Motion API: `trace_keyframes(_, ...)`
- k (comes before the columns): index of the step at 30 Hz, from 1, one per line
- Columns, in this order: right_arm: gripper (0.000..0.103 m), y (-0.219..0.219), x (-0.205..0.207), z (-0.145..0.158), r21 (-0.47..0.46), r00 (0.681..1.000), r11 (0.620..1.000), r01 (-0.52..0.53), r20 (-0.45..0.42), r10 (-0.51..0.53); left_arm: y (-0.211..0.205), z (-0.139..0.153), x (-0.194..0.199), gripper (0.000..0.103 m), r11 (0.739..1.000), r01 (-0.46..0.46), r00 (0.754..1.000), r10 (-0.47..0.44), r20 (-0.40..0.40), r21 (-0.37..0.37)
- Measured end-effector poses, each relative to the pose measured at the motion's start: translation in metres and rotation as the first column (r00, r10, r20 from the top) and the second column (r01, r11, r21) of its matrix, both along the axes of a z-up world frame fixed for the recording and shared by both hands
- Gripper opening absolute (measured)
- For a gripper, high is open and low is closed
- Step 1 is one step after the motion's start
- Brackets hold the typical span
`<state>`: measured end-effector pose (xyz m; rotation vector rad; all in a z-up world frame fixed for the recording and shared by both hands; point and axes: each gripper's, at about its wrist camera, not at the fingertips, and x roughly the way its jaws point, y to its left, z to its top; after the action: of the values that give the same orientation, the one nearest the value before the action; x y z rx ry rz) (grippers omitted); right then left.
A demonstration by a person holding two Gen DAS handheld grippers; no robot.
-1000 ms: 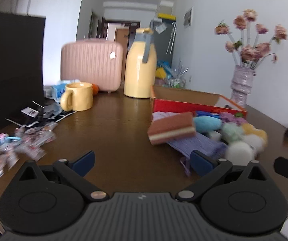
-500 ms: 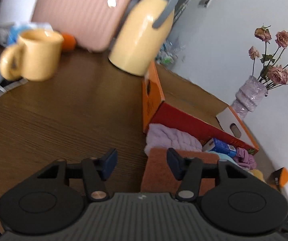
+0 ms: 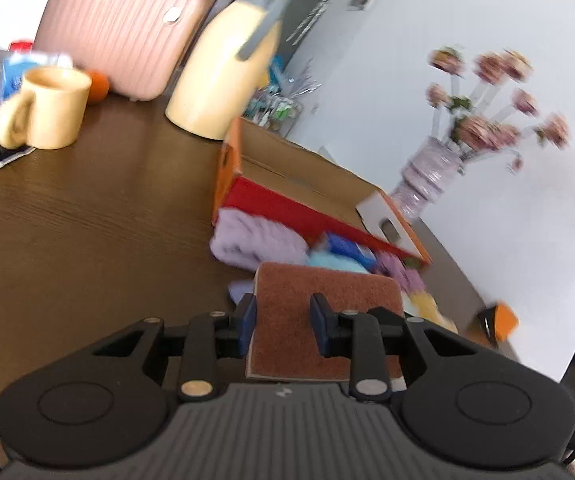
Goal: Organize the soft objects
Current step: 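Grasp the brown-and-cream sponge with the right and left grippers together, then carry the sponge into the cardboard box and open the grippers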
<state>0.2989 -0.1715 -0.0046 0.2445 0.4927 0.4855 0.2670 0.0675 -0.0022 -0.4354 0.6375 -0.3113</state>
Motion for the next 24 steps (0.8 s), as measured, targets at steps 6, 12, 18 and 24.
trace_keyframes(6, 0.036, -0.041, -0.085, -0.011, -0.002, 0.993, 0.997, -0.081, -0.081, 0.081, -0.03, -0.024, -0.074, 0.029, 0.996, 0.083, 0.991, -0.084, -0.102, -0.015)
trace_keyframes(12, 0.036, -0.072, -0.127, -0.039, 0.067, 0.984, 0.998, 0.0, -0.176, 0.012, -0.047, -0.034, -0.097, 0.03, 0.994, 0.112, 0.988, -0.11, -0.104, 0.018)
trace_keyframes(18, 0.036, -0.079, -0.125, -0.051, 0.095, 0.98, 0.993, 0.072, -0.194, -0.052, -0.048, -0.04, -0.094, 0.042, 0.994, 0.112, 0.985, -0.11, -0.131, 0.012)
trace_keyframes(24, 0.03, -0.073, -0.123, -0.055, 0.117, 0.979, 0.992, 0.047, -0.201, -0.023, -0.049, -0.036, -0.095, 0.035, 0.994, 0.107, 0.989, -0.104, -0.102, 0.026)
